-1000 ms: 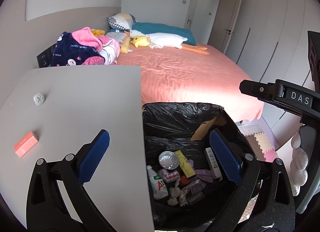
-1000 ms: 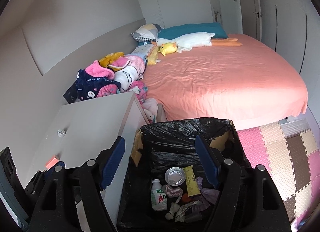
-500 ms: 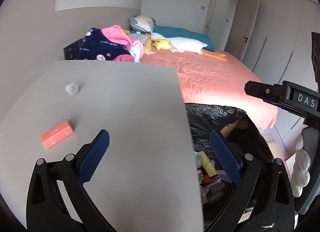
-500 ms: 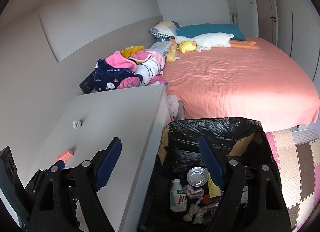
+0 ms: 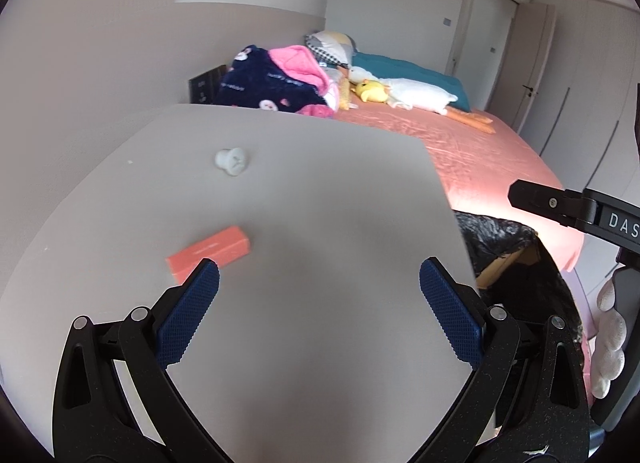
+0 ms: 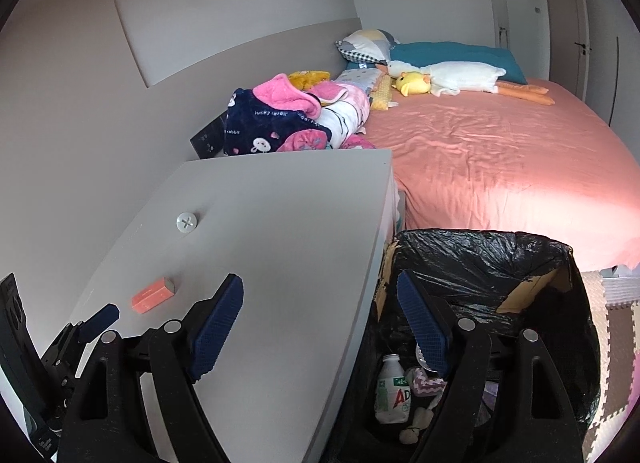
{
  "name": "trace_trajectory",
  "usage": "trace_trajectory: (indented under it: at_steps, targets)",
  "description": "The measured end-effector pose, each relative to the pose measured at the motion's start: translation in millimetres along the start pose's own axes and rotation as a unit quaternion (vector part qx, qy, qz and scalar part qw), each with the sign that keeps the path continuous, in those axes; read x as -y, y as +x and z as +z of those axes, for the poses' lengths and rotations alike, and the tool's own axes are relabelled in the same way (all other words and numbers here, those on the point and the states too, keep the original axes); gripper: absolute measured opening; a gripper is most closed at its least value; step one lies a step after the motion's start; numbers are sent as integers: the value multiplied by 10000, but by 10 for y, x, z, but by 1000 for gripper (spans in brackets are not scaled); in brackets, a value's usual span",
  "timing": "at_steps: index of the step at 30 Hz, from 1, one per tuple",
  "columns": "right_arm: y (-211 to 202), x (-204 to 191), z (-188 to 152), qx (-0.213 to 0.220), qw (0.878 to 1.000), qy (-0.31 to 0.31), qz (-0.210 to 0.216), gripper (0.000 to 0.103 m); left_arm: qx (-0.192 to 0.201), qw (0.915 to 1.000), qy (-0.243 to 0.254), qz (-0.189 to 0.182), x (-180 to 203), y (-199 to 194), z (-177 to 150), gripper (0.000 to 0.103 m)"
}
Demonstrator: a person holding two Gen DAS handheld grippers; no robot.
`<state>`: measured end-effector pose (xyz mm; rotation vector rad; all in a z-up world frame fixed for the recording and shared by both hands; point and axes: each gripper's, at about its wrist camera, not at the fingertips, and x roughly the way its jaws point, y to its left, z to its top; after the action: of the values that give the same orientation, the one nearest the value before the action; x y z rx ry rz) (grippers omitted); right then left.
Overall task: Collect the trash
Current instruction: 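Move the left gripper to the pink box while the right moves toward the grey knob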
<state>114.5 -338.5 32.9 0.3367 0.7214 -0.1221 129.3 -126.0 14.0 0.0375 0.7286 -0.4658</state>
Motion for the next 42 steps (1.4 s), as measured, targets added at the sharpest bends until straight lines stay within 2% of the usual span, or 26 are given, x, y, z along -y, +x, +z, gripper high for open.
trace_trajectory:
  at_steps: [10, 22, 27, 34, 40, 42]
  targets:
    - [260, -293, -4, -168, 9996, -163, 153, 80, -54, 9948, -805, 624, -516, 75, 34, 97]
    - [571, -380, 56, -293, 9993, -214, 133, 80, -439, 9859, -1165, 1114, -613, 379, 49, 97]
    - [683, -397, 89, -302, 9993, -224, 85, 80, -582, 9803, -1476, 1174, -659, 481, 62, 97]
    - [796, -426, 106, -375, 9990, -250, 63, 80, -809, 9751, -1543, 1374, -678, 625, 69, 97]
    - [887, -449, 113, -440, 9987, -266, 29, 80, -911, 9732, -1357, 1616, -674, 723, 83, 96]
    - [914, -463, 121, -450, 9986, -272, 16, 80, -900, 9729, -1315, 1675, -675, 739, 96, 91]
